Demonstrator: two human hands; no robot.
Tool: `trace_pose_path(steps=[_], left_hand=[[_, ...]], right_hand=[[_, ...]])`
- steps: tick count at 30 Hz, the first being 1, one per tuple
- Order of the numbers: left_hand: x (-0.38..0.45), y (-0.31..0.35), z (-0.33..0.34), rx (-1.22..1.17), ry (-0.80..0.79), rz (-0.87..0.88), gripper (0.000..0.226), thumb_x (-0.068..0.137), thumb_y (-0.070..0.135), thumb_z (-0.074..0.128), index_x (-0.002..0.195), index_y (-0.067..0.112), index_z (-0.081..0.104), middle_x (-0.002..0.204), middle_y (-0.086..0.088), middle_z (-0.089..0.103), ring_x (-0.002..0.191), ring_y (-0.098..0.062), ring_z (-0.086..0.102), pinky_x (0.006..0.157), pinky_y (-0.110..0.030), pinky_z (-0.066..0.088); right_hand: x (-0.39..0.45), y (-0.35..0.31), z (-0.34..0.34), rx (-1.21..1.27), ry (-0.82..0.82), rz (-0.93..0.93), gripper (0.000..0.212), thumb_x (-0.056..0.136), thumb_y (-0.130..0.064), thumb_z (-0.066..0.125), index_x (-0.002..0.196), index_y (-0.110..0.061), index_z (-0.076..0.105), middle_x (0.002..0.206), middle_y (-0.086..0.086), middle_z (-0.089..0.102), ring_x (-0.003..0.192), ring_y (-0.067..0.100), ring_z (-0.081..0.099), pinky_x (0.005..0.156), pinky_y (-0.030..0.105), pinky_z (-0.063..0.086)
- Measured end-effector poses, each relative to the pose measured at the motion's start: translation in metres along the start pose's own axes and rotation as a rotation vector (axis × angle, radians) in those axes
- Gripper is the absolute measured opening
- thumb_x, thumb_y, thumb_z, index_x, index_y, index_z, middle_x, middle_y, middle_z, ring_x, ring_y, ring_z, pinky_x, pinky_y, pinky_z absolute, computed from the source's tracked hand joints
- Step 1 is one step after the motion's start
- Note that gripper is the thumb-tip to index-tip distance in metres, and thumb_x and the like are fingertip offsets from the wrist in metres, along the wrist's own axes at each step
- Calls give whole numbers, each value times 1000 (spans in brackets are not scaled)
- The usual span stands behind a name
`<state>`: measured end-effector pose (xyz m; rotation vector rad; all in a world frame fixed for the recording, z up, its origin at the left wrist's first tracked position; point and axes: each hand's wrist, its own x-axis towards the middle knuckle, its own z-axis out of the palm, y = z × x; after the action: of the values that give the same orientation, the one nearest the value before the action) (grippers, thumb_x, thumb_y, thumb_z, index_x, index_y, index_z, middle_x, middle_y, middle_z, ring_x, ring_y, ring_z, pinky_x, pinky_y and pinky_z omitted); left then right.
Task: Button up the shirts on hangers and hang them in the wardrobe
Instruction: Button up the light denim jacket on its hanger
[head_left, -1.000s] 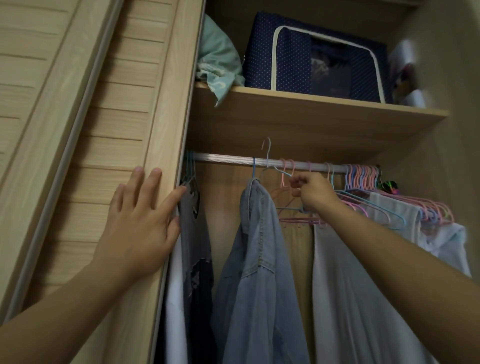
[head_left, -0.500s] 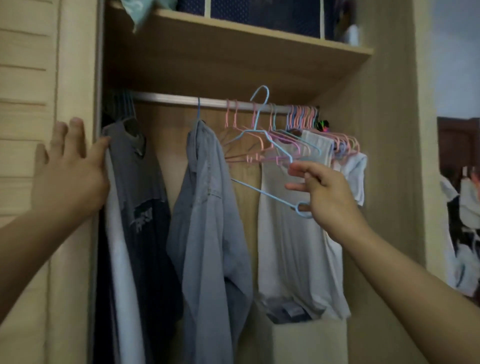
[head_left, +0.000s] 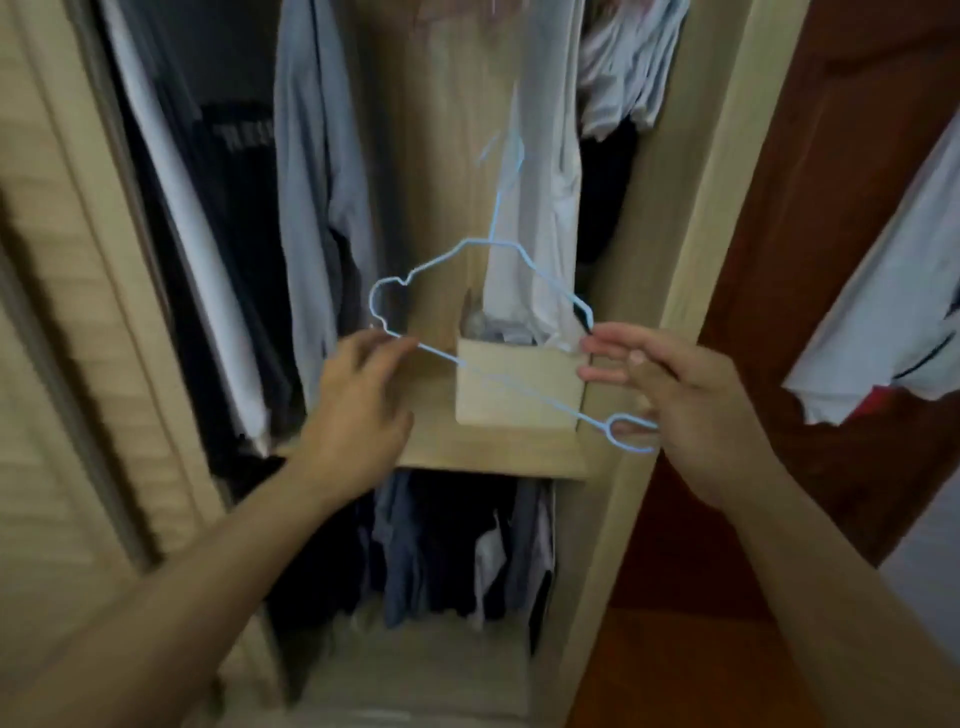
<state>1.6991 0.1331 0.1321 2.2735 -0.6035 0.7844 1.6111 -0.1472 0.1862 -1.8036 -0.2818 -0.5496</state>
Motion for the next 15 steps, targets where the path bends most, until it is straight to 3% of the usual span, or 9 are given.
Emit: trace_pose_path(steps=[2, 6, 9, 11, 13, 15], left_hand=[[-69, 8, 15, -9, -71, -148, 67, 78, 6, 66, 143, 15, 54, 141, -15, 45, 135, -31, 43, 120, -26, 25], [-192, 11, 5, 93, -127, -389, 75, 82, 16, 71, 151, 29, 45, 155, -13, 28, 141, -34, 35, 120, -42, 30], [-278, 10, -29, 239, -128, -566, 94, 77, 20, 79, 158, 31, 31, 163, -17, 15, 149, -38, 21, 119, -41, 22], [-338, 9, -60, 359, -121, -629, 108, 71, 36, 86, 160, 31, 25, 163, -23, 15, 150, -41, 18, 119, -48, 24], [-410, 11, -94, 503, -171, -683, 126, 61, 52, 90, 162, 32, 18, 164, -25, 15, 150, -46, 22, 117, -58, 29], [-494, 20, -134, 573, -264, -815, 141, 58, 62, 88, 161, 41, -5, 168, -19, 6, 154, -43, 14, 118, -62, 23]], right_hand=[[-43, 22, -7, 104, -76, 68, 32, 105, -1, 42, 128, -8, 63, 114, 5, 75, 100, 21, 75, 84, 21, 54], [-119, 51, 15, 174, -267, 206, 32, 102, -7, 44, 128, -9, 63, 116, -3, 75, 101, 21, 75, 81, 19, 54], [-165, 56, 48, 210, -502, 369, 32, 105, -6, 42, 130, -13, 62, 119, -2, 74, 103, 18, 74, 76, 22, 56], [-188, 53, 73, 224, -688, 468, 31, 106, -9, 42, 128, -16, 63, 121, -4, 74, 104, 18, 74, 65, 31, 55], [-209, 49, 103, 215, -899, 531, 28, 105, -12, 44, 125, -15, 63, 121, -6, 73, 102, 22, 74, 59, 31, 52], [-234, 44, 142, 189, -1104, 567, 30, 99, -19, 49, 125, -14, 62, 123, -4, 73, 99, 28, 75, 57, 27, 51]])
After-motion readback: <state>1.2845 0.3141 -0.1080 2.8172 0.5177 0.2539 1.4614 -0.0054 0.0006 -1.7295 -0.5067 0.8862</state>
